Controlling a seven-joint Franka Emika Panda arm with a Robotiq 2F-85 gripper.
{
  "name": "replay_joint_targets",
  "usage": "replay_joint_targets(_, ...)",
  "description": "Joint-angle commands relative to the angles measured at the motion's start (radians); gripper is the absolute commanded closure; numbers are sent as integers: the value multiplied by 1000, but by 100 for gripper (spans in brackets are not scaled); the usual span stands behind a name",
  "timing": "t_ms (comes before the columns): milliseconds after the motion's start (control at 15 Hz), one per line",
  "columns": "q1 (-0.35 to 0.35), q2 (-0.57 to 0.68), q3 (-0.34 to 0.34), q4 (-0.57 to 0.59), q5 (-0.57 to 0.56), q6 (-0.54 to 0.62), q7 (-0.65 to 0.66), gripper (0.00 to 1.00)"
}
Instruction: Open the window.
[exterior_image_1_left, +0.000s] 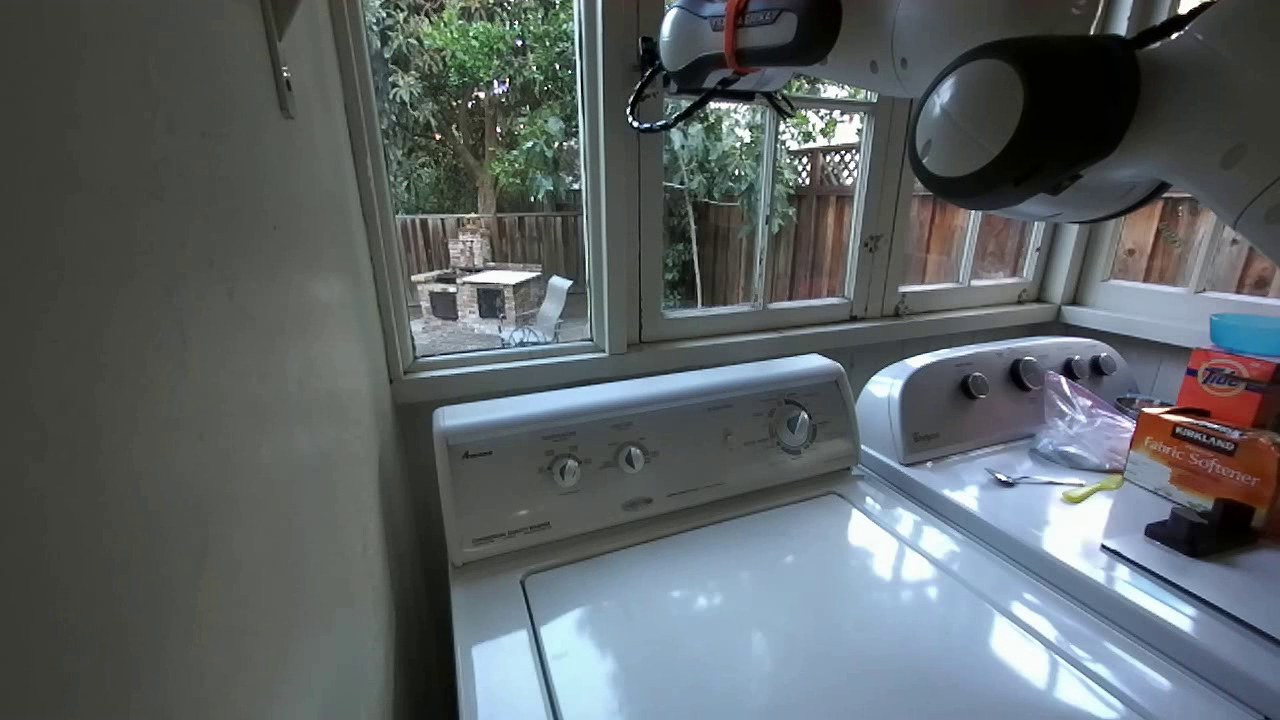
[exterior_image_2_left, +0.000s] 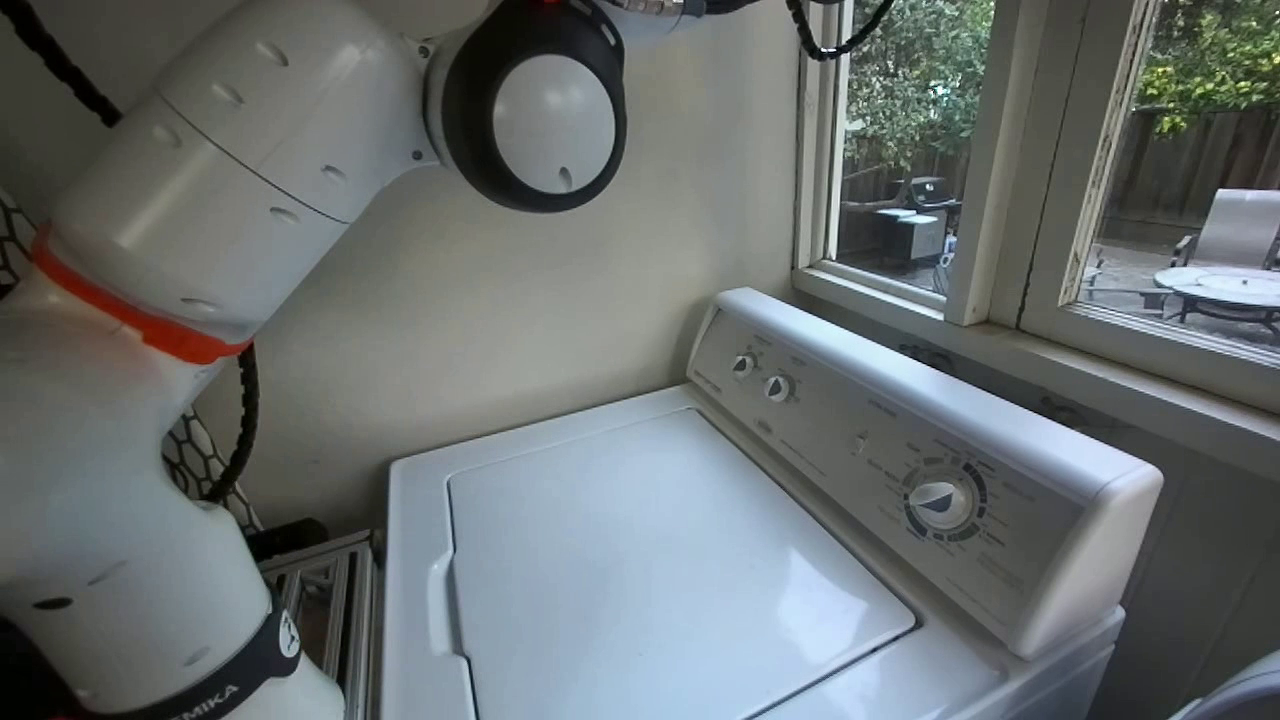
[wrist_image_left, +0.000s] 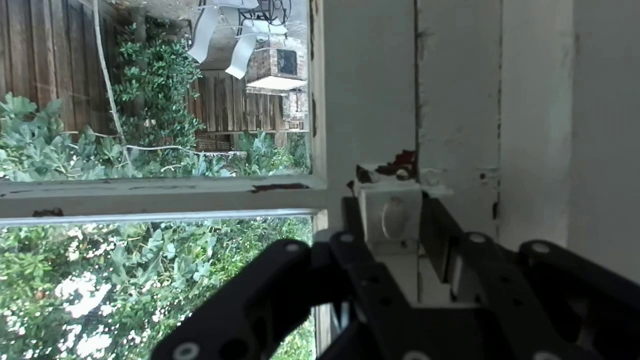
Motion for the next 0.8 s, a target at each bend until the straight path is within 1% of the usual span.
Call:
replay_joint_targets(0,-5,20,15,21,11,13,-19,73)
replay_joint_targets(67,-5,21,15,21,11,13,-19,74)
replay_joint_targets(133,-5,21,15,22,11,14,-17,81)
replay_joint_targets(200,-5,23,14,23,11,18,-16,83)
replay_joint_targets(267,-5,24,15,24,11,21,-16,88)
replay_joint_targets(333,-5,26,18,26,12,29,-17,98)
replay_joint_targets(400,-6,26,21,26,13,30,-18,99)
replay_joint_targets(467,-6,25,23,26,13,31,-21,97)
replay_joint_targets(600,-7,26,27,25,13,34,-22,97)
replay_joint_targets(733,-12,17,44,17,23,8,-30,97)
